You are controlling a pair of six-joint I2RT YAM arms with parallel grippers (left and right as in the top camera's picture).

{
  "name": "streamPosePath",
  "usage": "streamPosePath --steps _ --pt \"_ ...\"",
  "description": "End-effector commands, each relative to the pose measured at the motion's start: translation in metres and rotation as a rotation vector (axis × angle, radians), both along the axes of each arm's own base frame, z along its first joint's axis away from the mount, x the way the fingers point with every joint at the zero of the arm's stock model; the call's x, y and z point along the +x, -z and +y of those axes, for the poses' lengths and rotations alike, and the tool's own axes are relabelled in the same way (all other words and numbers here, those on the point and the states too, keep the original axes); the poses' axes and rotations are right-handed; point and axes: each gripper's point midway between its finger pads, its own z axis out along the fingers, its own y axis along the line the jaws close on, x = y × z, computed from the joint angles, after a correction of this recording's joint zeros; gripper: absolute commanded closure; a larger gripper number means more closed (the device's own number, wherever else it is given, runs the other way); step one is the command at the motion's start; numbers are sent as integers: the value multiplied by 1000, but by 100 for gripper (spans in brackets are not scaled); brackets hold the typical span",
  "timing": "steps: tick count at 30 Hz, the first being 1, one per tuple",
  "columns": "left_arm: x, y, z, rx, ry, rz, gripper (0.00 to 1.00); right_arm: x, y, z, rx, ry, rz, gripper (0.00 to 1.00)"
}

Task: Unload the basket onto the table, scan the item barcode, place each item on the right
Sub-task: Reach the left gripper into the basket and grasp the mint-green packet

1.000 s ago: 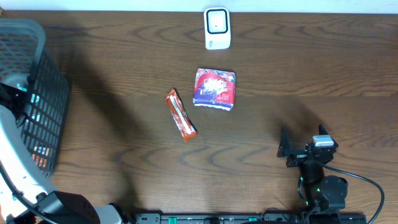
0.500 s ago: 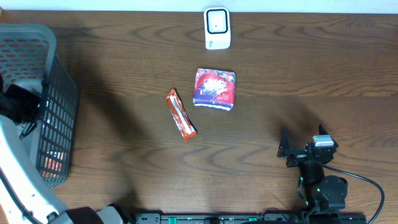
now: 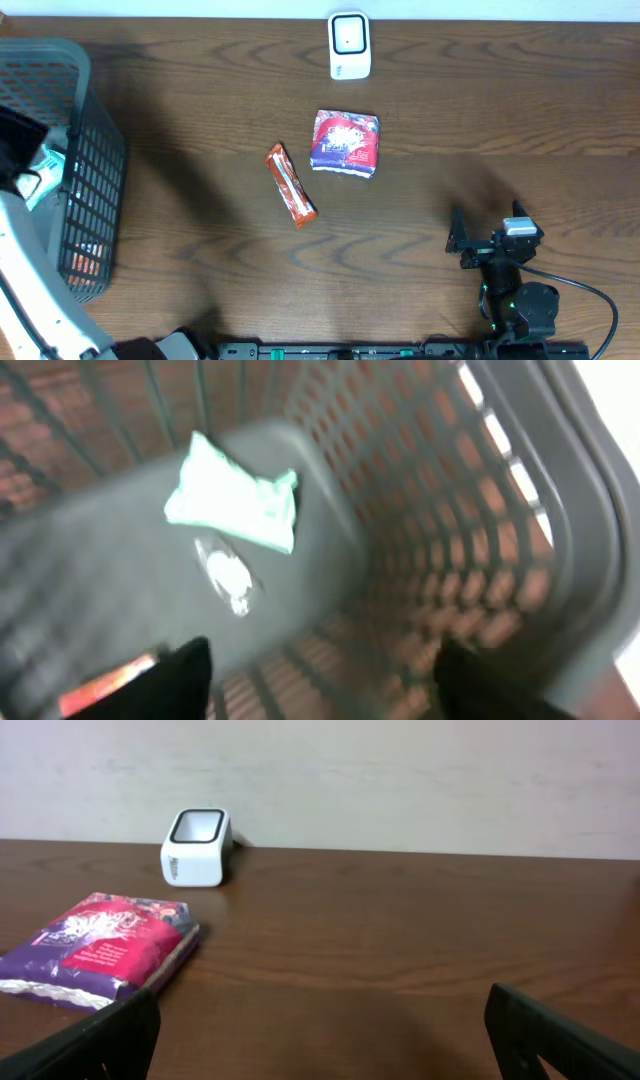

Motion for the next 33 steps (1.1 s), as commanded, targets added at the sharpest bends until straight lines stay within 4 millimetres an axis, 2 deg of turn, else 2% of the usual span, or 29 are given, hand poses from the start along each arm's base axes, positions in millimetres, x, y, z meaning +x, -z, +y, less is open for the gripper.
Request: streamPosePath --steps 1,5,8,10,14,26,33 --pt "8 13 28 62 -78 35 25 0 0 -2 -11 9 0 1" --pt "27 29 45 73 -91 36 14 0 0 -2 -11 9 0 1" --pt "31 48 59 39 -196 40 10 0 0 -2 -11 9 0 1" --pt "34 71 66 -42 -327 29 10 0 0 -2 -11 9 0 1" --pt "43 108 72 -141 -448 23 10 0 0 -2 -11 9 0 1" --pt "66 195 102 -132 -494 116 9 0 0 -2 -11 9 0 1" --pt "69 240 104 -156 -496 176 9 0 0 -2 -11 9 0 1"
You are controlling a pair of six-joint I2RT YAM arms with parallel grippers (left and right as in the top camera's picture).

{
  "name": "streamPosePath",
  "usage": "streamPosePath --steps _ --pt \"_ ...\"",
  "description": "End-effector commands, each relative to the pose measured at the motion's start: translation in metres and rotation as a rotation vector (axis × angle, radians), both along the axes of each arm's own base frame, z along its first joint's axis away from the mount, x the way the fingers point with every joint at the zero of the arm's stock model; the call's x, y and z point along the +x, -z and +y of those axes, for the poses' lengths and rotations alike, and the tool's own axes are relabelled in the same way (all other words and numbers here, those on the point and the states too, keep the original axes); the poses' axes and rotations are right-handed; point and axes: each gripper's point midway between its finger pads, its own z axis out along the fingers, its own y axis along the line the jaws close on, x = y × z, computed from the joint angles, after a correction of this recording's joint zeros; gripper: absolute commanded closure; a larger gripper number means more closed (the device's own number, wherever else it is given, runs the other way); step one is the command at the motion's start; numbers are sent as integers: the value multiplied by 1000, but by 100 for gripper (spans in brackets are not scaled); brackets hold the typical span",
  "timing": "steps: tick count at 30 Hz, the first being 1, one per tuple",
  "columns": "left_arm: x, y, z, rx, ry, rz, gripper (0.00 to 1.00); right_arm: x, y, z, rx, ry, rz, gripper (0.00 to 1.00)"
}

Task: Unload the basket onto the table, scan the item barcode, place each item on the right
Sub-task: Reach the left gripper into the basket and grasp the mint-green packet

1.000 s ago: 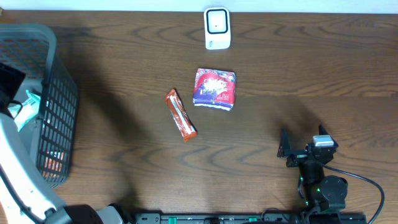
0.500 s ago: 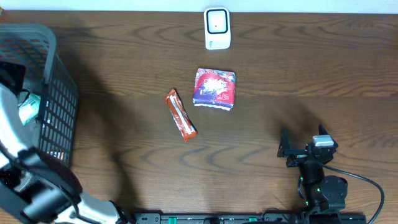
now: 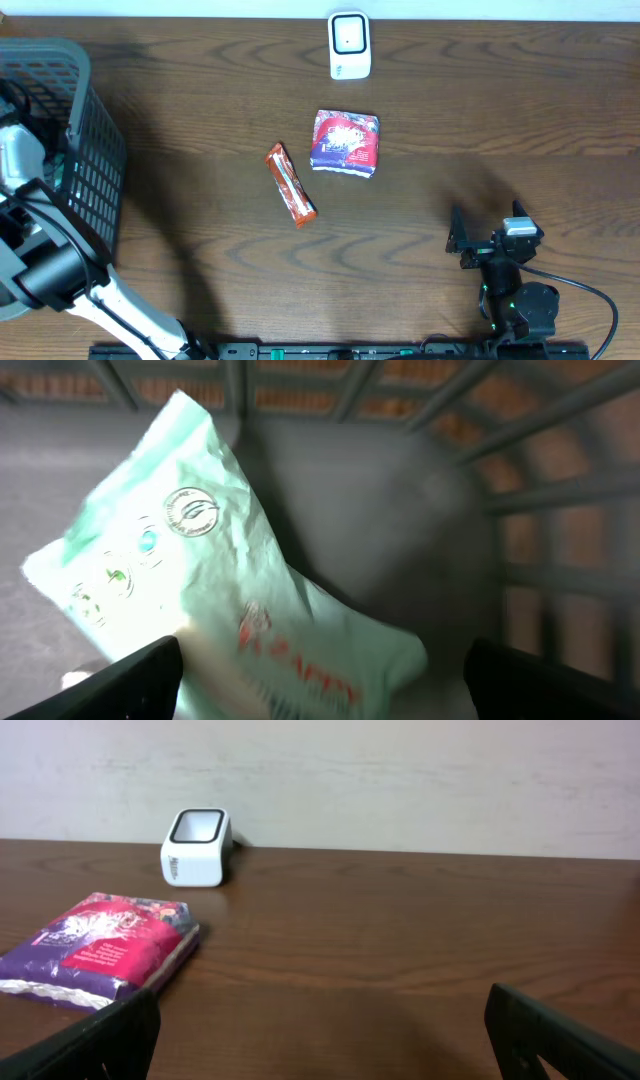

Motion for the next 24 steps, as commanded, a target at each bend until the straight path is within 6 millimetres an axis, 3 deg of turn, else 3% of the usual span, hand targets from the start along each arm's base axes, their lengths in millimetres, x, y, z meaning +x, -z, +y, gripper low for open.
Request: streamPosePath --steps 1,6,8,9,24 --pt "-6 27 1 -15 -21 53 9 0 0 -2 -11 9 0 1" --pt "-10 45 0 -27 10 102 12 0 0 -2 -11 9 0 1" --pt "-11 46 -1 -29 34 122 31 0 0 -2 -11 9 0 1" --pt "-13 47 -2 -32 41 132 36 0 0 -2 -11 9 0 1" --pt "-57 61 -35 -176 50 321 38 0 0 -2 -11 9 0 1"
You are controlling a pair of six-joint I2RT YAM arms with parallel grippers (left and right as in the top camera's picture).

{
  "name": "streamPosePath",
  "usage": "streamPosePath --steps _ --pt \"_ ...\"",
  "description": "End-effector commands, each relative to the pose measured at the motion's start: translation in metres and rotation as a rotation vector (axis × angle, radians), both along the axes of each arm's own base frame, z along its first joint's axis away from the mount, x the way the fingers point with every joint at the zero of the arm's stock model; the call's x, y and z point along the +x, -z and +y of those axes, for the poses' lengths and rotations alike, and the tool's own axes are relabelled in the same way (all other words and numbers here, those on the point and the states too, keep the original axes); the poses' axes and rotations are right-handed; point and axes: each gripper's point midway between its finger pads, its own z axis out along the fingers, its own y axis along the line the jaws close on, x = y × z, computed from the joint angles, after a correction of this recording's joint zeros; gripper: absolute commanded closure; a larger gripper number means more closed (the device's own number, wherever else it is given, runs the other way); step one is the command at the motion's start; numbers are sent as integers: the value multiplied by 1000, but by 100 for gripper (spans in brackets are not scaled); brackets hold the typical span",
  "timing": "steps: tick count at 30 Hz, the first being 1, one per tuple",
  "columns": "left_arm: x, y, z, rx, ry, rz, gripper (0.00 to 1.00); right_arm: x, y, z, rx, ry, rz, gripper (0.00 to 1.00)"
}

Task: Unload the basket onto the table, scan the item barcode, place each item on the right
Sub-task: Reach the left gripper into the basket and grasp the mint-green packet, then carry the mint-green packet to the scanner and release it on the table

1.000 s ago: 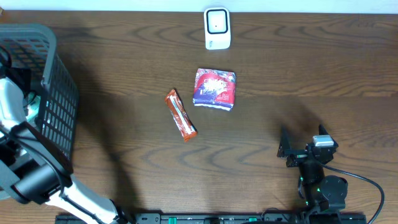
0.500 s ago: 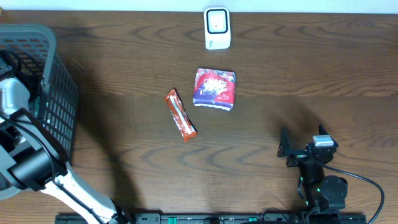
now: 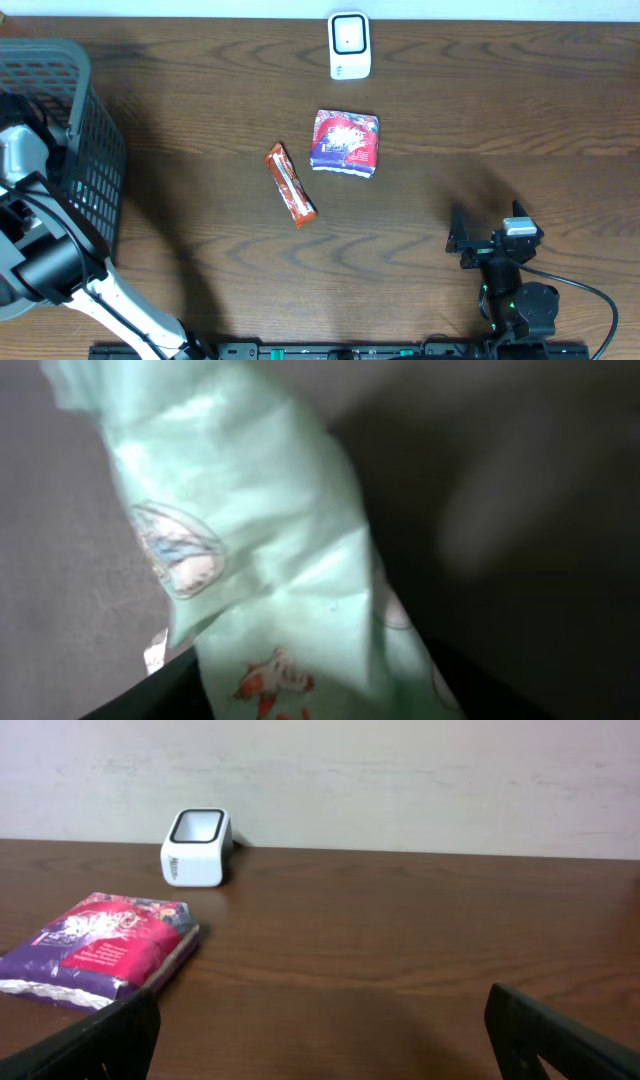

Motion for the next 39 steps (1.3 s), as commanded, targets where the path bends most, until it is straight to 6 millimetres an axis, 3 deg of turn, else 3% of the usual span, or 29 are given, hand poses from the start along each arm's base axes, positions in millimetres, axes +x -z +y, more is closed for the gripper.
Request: streamPosePath --steps 1,2,4,8,11,15,19,22,25,28,29,33,35,39 --pt "-12 21 -10 -58 12 66 49 0 0 -2 -11 9 0 1" --pt "-14 21 -11 -63 28 76 67 0 0 -2 -11 9 -1 1" --pt "-13 17 -10 -58 57 79 91 0 0 -2 -11 9 0 1" --pt "-10 -9 -7 -25 100 50 93 0 0 -2 -11 9 0 1" --pt "-7 -47 -6 23 100 -20 93 0 0 -2 -11 9 0 1" --pt "4 -127 -12 110 121 -220 93 0 0 -2 -11 9 0 1" --pt "13 -227 -32 216 230 -491 93 0 0 -2 -11 9 0 1" --pt "-1 -301 -64 297 335 -664 93 0 0 -2 -11 9 0 1" --pt "-19 -354 -103 338 416 -804 93 0 0 -2 -11 9 0 1" --pt "-18 -389 -174 264 623 -964 93 0 0 -2 -11 9 0 1" --pt "-15 -398 -214 209 741 -1021 93 0 0 -2 -11 9 0 1" --pt "-6 -396 -309 124 1081 -1028 92 0 0 -2 -11 9 0 1" --pt "0 -367 -352 71 1211 -927 93 0 0 -2 -11 9 0 1" --pt "8 -307 -395 24 1304 -689 92 0 0 -2 -11 9 0 1"
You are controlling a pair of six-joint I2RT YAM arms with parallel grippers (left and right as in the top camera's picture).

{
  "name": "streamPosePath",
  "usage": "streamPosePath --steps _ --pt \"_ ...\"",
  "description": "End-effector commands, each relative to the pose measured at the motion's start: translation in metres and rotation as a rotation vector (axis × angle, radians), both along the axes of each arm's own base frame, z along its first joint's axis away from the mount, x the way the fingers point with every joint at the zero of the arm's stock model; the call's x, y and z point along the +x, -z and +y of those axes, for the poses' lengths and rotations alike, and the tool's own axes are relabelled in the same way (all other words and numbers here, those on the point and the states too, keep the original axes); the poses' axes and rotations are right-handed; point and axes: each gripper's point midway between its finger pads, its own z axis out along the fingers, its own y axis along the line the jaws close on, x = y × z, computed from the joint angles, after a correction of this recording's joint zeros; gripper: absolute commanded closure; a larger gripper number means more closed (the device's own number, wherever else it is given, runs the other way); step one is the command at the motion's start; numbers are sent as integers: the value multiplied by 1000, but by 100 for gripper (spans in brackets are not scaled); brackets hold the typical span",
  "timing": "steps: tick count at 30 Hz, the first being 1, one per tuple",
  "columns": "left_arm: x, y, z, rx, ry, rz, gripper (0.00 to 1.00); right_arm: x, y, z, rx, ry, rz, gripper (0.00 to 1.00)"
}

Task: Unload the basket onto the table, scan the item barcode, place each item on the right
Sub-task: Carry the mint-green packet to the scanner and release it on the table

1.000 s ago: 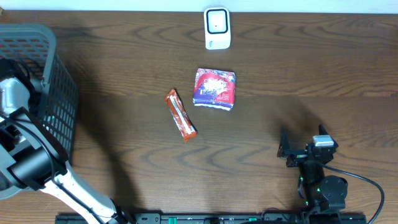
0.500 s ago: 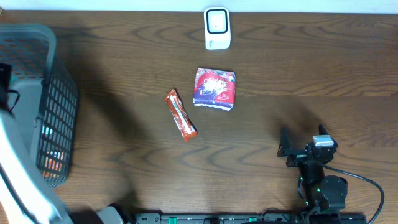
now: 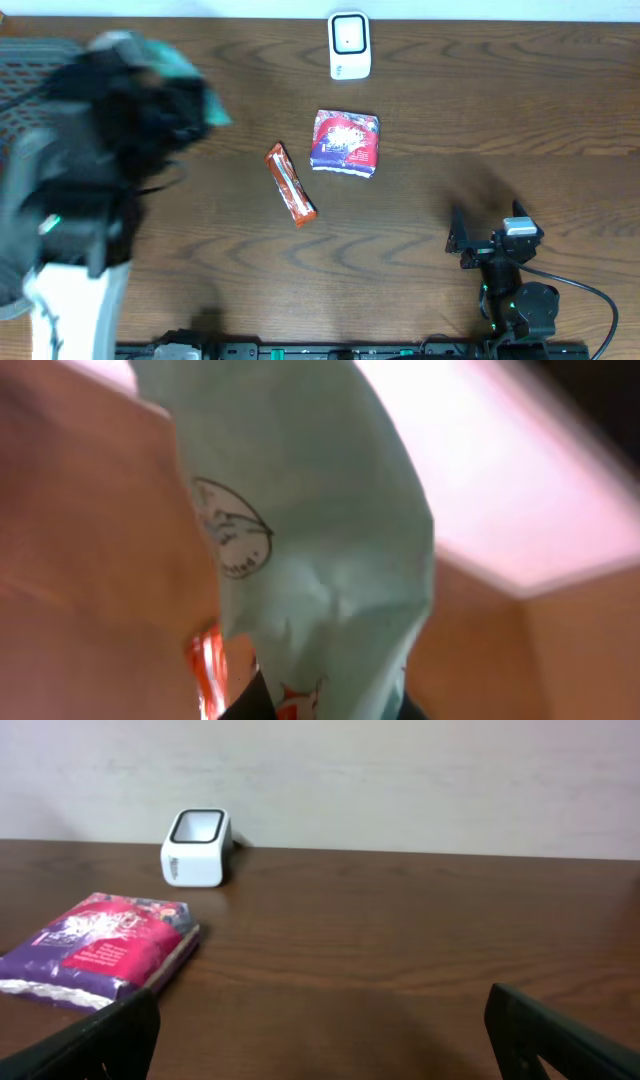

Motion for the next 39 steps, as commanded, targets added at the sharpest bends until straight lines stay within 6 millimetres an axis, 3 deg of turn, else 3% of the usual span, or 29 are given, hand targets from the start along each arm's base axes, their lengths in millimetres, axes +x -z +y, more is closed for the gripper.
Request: streamPosePath --steps 1,7,11,15,18,20,21,24,29,30,35,39 --pt "17 60 -39 173 72 154 93 0 0 -2 -11 8 0 1" --pt "40 141 -98 248 205 339 92 0 0 -2 -11 8 0 1" --pt "52 198 -112 277 210 471 92 0 0 -2 -11 8 -1 1" --pt "56 248 -113 312 206 594 66 0 0 -2 -11 8 0 1" --pt "55 269 -113 331 208 650 64 0 0 -2 -11 8 0 1" --pt "55 273 -113 334 208 657 41 0 0 -2 -11 8 0 1" --pt "55 272 -113 334 208 656 24 0 0 -2 -11 8 0 1" --pt "57 262 -110 333 212 631 15 0 0 -2 -11 8 0 1" --pt "60 225 -89 299 168 567 14 0 0 -2 -11 8 0 1" --pt "60 202 -74 277 133 526 14 0 0 -2 -11 8 0 1" --pt "50 134 -24 211 15 390 14 0 0 -2 -11 8 0 1" --pt "29 68 37 152 -145 221 14 0 0 -2 -11 8 0 1"
